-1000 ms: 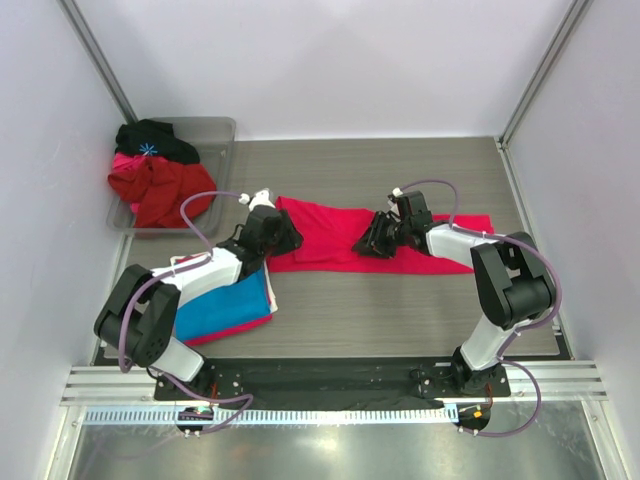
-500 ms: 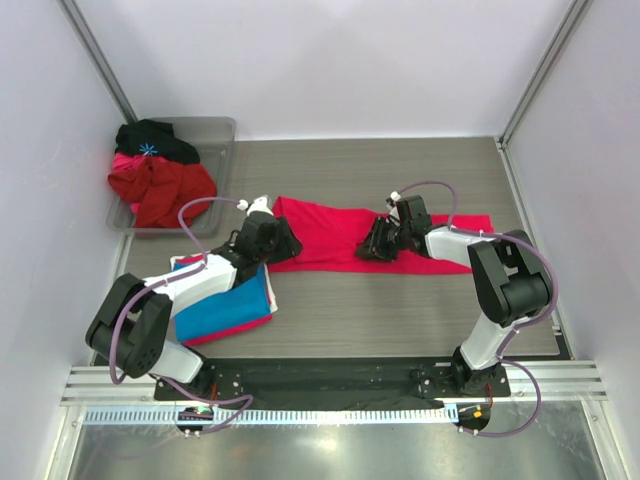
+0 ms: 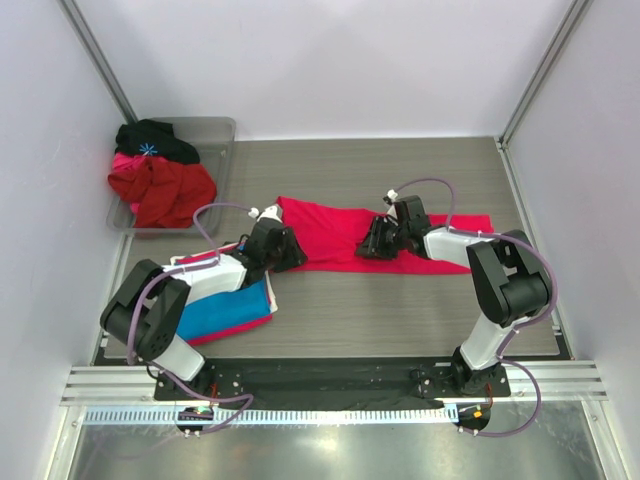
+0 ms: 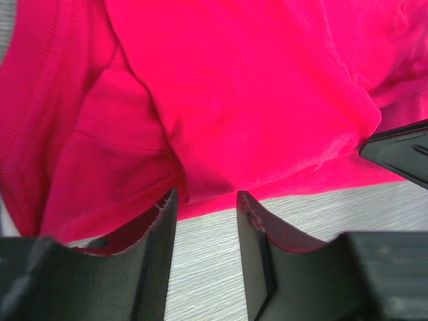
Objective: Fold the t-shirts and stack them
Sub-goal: Fold the tshirt
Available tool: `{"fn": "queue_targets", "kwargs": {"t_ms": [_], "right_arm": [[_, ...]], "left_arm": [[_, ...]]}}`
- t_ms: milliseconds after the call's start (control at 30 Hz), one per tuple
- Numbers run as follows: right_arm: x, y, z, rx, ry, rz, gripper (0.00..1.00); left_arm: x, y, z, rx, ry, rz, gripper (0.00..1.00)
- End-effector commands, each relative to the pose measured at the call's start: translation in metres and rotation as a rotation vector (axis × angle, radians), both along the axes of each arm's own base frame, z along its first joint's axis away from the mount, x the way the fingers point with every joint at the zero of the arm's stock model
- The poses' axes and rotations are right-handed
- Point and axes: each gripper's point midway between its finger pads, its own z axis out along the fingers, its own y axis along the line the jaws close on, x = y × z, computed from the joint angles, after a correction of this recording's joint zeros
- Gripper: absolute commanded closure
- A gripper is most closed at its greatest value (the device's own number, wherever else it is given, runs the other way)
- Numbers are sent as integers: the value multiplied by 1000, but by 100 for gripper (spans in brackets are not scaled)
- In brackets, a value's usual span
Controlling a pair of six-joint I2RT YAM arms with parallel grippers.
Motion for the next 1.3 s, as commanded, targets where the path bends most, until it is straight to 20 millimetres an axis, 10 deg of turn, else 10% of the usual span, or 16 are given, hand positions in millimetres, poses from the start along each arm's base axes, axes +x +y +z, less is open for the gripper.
{"fn": "queue_targets", "kwargs": {"t_ms": [0,200,733,833,1033,1267], "right_arm": [[18,7,11,3,-88,24,63],[19,12,8,12,-81,34,68],[13,18,35,43,-31,53,99],[9,19,35,54,-10,52,99],[8,21,31,65,20,49,99],[8,20,26,56,29,47,90]], "left_arm": [[10,-13,11,-37,-40,-22,63],[11,-22,20,-60,-53,-56,87],[-17,-22,56,-139,-31,-70,97],[-17,-15,53,-112,-30,-51,79],[-14,-14,53,-87,-34,-60,80],[-14,-7,43,-44,-33,-45,57]]}}
